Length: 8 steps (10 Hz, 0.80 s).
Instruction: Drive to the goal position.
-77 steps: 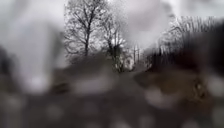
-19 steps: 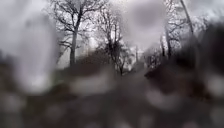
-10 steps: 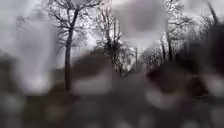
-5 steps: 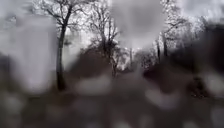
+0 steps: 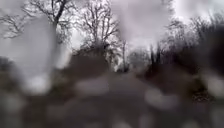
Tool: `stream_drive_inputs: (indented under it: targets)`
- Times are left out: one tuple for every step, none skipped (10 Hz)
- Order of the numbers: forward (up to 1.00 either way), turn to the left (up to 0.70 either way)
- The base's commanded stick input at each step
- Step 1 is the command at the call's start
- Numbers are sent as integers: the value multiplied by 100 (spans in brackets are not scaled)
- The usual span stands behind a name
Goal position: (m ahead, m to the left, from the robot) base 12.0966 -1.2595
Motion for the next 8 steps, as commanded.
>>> stream_drive_inputs:
  targets:
    - [85,0]
    - [85,0]
    - [85,0]
    - [85,0]
    - [85,0]
    - [85,0]
    - [85,0]
    - [85,0]
